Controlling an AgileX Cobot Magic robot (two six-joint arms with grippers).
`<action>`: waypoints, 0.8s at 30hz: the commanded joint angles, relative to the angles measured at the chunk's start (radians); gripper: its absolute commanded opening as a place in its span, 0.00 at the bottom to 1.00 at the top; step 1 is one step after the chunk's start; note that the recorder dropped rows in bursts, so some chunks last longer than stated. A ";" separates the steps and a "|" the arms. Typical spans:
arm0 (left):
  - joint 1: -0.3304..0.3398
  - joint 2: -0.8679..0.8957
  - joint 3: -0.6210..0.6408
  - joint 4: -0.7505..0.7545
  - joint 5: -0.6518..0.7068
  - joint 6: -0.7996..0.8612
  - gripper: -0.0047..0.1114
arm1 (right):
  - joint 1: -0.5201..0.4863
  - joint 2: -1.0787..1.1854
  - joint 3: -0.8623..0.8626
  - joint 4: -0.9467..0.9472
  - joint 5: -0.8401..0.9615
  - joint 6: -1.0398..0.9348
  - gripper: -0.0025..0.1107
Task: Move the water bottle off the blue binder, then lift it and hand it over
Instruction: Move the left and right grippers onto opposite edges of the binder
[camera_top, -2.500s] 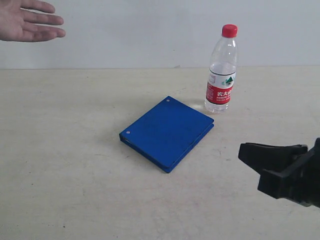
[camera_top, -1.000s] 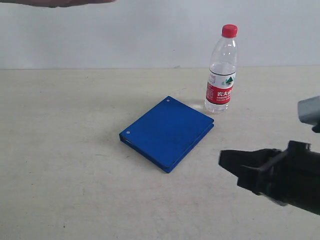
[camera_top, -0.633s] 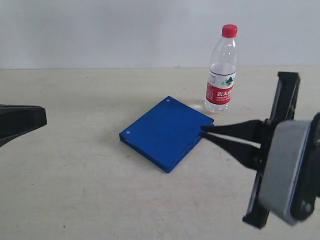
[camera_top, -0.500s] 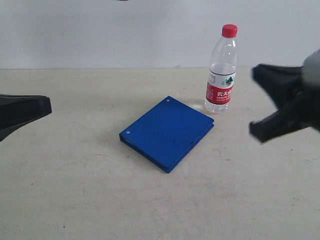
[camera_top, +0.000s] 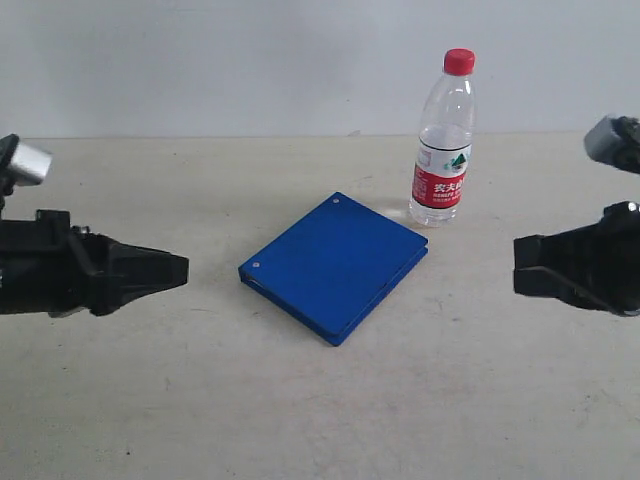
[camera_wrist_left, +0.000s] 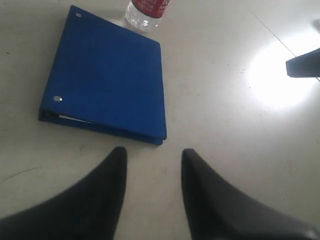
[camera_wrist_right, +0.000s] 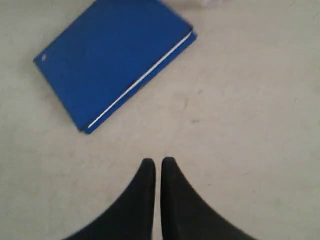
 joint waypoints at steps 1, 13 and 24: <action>-0.017 0.109 -0.095 -0.018 -0.002 -0.052 0.45 | -0.028 0.133 -0.071 -0.016 0.126 -0.037 0.02; -0.017 0.446 -0.410 -0.018 -0.029 -0.139 0.49 | 0.071 0.382 -0.083 0.247 0.184 -0.173 0.55; -0.017 0.722 -0.680 0.307 -0.023 -0.440 0.49 | 0.073 0.503 -0.233 0.321 0.213 -0.183 0.55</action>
